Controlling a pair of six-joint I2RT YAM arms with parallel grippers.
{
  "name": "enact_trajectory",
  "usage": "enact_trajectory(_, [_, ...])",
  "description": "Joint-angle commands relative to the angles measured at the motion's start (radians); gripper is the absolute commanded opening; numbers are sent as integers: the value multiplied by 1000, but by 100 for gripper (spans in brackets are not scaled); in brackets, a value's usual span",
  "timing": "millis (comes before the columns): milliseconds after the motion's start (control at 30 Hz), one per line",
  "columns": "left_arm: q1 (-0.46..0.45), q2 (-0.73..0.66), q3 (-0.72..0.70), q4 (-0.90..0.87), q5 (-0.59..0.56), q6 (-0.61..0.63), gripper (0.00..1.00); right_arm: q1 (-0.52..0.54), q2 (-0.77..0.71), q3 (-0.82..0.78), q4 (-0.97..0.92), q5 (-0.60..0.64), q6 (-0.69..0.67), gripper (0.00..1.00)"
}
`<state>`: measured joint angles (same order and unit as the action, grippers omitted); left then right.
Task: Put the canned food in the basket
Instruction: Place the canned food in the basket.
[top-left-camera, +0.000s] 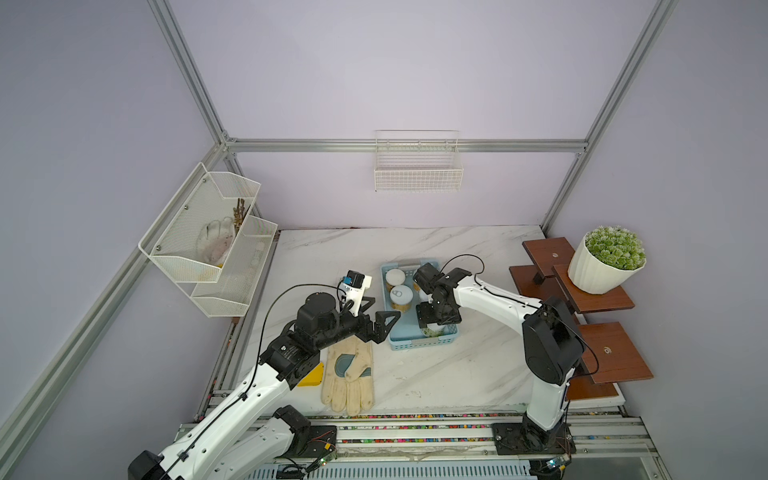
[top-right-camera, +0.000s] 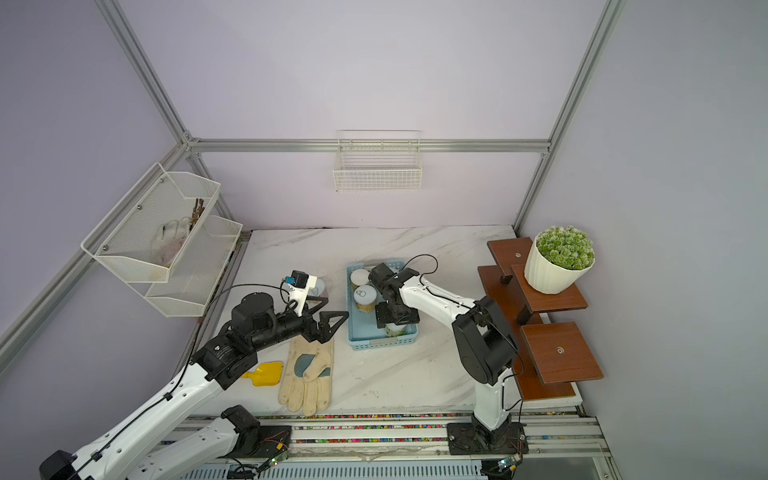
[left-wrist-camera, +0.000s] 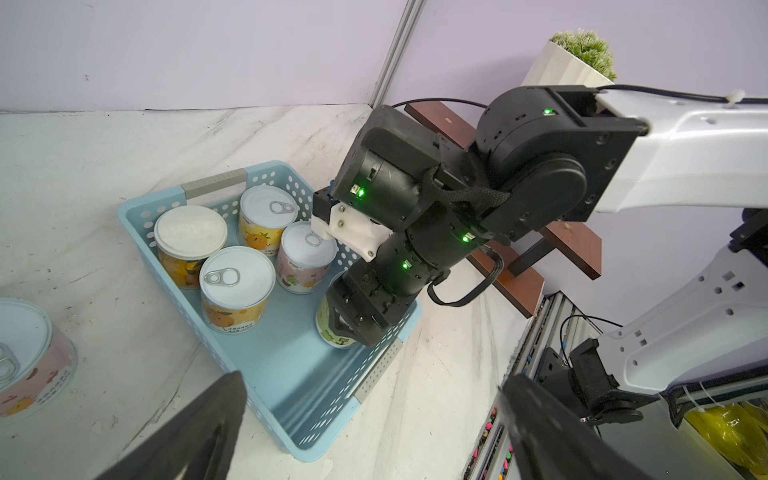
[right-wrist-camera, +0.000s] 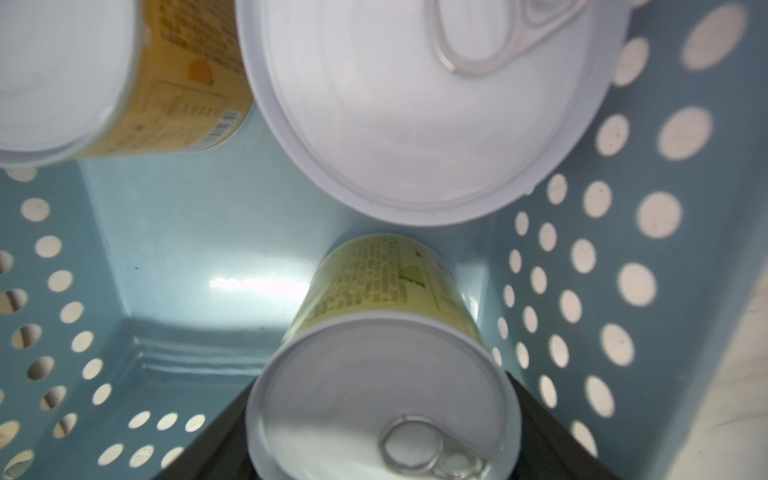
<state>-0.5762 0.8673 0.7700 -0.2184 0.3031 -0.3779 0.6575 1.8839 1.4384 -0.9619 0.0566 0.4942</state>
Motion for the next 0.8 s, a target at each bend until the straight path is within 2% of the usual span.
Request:
enact_trajectory(0, [4,-9,11,12,-10,16,100,7,2,22,26,21,14,40])
enact_trajectory(200, [5,-8,21,12,-5,17,100,7,30,19,37,25,16,43])
enact_trajectory(300, [3,-11,20,9,-6,17,100,6,41,16,38,35,19,49])
enact_trajectory(433, [4,-20,16,5,-7,17,100,6,46,8,35,47,26,63])
enact_trajectory(533, [4,-28,13,2,-12,16,100,6,46,6,33,52,31,78])
enact_trajectory(767, [5,-32,14,-1,-14,16,100,6,41,16,27,53,35,93])
